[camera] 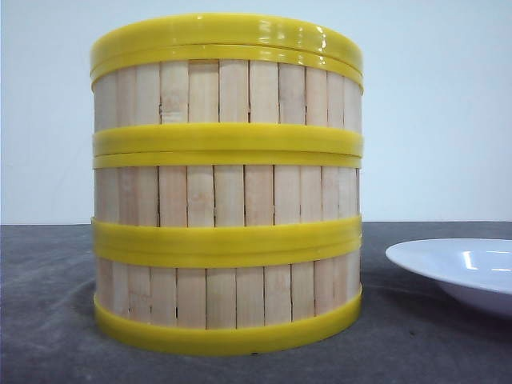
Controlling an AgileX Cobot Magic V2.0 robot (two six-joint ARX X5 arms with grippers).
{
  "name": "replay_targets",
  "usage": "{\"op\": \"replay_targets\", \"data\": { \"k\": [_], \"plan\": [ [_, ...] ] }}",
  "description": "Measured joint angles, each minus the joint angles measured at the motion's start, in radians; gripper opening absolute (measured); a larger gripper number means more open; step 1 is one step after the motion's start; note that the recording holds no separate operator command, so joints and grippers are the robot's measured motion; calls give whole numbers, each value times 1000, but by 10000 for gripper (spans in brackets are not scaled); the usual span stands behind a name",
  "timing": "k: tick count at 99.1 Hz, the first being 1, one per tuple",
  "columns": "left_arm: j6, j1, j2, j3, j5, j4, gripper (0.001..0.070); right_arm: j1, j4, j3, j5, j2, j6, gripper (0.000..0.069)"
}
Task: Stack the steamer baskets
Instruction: 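Open the right gripper and raise it away from the lid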
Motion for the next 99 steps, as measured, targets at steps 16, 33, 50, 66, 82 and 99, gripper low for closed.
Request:
{"op": "replay_targets", "data": {
  "k": [16, 33, 50, 66, 82, 99],
  "plan": [
    [-3, 0, 0, 0, -2, -10, 13, -33, -14, -18, -128, -62, -10, 12],
    [-3, 0, 0, 0, -2, -10, 13, -34, 77, -3, -127, -105, -10, 12],
    [-3, 0, 0, 0, -2, -10, 13, -37, 113, -3, -127, -116, -11, 12],
    [-3, 0, 0, 0, -2, -10, 13, -37, 155, -3, -127, -125, -11, 12],
    [-3, 0, 0, 0, -2, -10, 13, -37, 154, -3, -127, -126, -11, 12],
    [-3, 0, 0, 0, -2, -10, 13, -40, 109, -3, -121, -156, -4, 12]
  ]
}}
